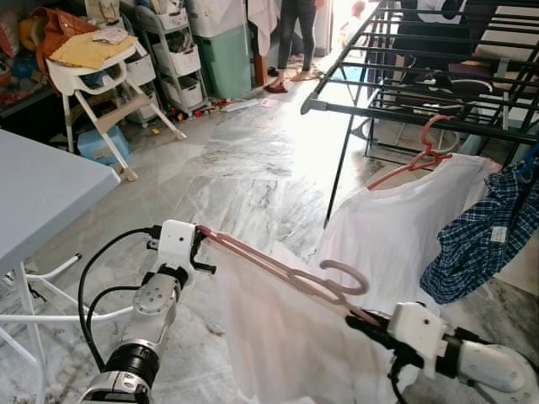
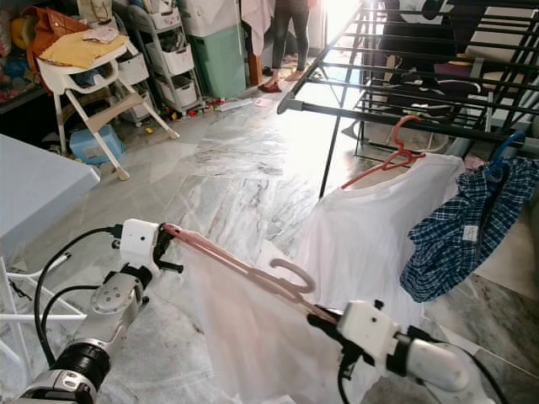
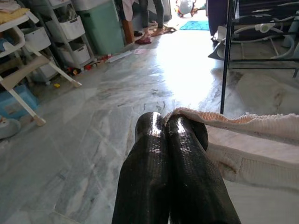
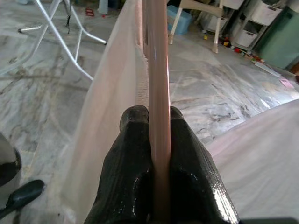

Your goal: Hang hanger

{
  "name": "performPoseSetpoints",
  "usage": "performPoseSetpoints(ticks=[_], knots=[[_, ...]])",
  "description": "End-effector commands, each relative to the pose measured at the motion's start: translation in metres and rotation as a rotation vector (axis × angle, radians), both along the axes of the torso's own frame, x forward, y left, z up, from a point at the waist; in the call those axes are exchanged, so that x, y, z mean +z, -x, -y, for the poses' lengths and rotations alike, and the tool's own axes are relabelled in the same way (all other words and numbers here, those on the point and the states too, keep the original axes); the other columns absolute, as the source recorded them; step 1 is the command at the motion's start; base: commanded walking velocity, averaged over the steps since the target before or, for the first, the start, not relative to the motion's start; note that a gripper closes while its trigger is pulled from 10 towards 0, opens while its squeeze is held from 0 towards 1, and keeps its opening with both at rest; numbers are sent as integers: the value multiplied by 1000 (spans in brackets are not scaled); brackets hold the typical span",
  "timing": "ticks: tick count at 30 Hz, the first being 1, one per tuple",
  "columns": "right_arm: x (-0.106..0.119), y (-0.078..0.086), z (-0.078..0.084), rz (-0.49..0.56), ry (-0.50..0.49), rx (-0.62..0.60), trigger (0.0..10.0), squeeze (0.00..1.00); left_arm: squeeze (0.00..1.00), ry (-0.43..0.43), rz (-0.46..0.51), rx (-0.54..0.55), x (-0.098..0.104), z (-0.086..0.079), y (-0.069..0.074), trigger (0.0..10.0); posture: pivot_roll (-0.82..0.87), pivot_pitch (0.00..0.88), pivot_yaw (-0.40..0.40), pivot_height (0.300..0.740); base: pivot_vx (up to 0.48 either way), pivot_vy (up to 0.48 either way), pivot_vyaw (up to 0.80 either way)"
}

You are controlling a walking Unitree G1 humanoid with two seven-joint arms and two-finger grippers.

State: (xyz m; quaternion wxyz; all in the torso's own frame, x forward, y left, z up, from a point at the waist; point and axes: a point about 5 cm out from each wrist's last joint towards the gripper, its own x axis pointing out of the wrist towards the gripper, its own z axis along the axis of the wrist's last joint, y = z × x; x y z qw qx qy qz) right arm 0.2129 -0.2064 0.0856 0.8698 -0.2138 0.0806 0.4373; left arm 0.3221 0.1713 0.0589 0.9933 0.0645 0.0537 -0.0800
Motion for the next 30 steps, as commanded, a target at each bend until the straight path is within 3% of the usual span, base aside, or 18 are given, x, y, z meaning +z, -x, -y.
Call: performPoseSetpoints(ticks=[1,4,11,16,17,18,19,20,30], knots=[[2,-7,16,-8,-1,-132,10000,0,0,27,50,151,14,-30,-6,0,-145,0,109,740,0,0,0],[4,-15,11,20,-30,-176,10000,0,0,41,44,144,11,-25,-4,0,-145,0,110,740,0,0,0],[9,-26,-20,54,-126,-224,10000,0,0,92,33,46,0,5,6,0,-142,0,106,740,0,0,0],[21,-46,-49,94,-249,-336,10000,0,0,111,25,-27,-5,28,13,0,-140,0,111,740,0,0,0],[22,-48,-51,98,-253,-339,10000,0,12,117,27,-34,-5,30,12,824,-138,0,112,740,0,0,0],[22,-48,-53,102,-254,-335,10000,0,1000,123,29,-42,-4,32,12,3176,-138,0,112,740,0,0,0],[23,-49,-56,104,-252,-330,10000,0,1000,118,33,-52,-3,33,13,5412,-136,0,113,740,0,0,0],[22,-49,-60,103,-249,-327,10000,0,1000,115,41,-86,-2,37,14,10000,-135,0,113,740,0,0,0],[14,-47,-57,91,-188,-319,10000,0,1000,139,33,-128,-2,38,17,10000,-133,0,110,740,0,0,0]])
